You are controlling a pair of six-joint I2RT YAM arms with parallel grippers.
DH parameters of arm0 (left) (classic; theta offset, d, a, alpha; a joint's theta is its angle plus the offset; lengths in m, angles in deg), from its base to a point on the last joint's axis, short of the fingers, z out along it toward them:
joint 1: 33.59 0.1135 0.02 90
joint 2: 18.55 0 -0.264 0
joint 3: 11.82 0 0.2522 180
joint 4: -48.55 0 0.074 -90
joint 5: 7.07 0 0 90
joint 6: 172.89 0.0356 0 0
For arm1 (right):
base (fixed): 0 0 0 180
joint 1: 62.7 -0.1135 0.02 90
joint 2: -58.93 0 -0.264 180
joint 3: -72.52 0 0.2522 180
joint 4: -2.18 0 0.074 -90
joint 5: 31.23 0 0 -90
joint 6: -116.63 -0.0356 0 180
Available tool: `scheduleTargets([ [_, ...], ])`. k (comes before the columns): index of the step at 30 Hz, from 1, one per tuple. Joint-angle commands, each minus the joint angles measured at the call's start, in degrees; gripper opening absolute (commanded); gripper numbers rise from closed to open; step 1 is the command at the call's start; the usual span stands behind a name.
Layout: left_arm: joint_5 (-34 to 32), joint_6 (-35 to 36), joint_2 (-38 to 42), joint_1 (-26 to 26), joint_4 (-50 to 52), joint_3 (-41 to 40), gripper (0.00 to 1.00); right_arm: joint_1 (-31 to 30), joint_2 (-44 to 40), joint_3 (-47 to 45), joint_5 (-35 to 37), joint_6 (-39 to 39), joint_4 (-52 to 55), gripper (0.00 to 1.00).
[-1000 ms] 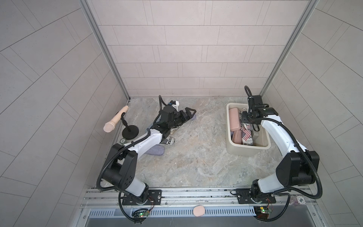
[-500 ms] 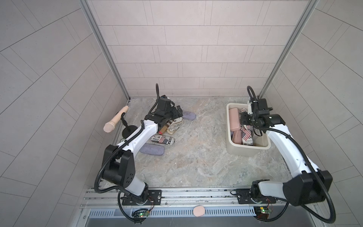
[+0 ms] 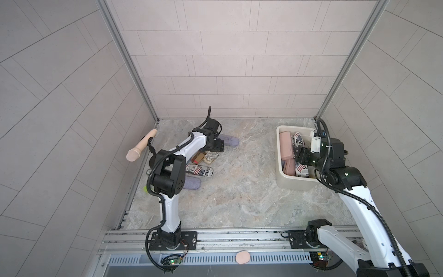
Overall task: Put the glasses cases into the storage boxes
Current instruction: Pick up the glasses case at the center of the board.
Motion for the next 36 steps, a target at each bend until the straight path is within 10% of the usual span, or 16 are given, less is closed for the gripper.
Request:
scheduleTargets([
  [1, -3.41, 3.5, -1.15, -0.33, 6.42, 2.6, 0.88, -0.07, 0.27, -0.5, -1.34, -1.45, -3.26, 0.75],
  [36, -10.93, 6.01, -6.92, -6.75, 9.75, 5.9, 0.87, -0.03, 1.92, -1.22, -4.92, -3.61, -4.01, 0.78],
])
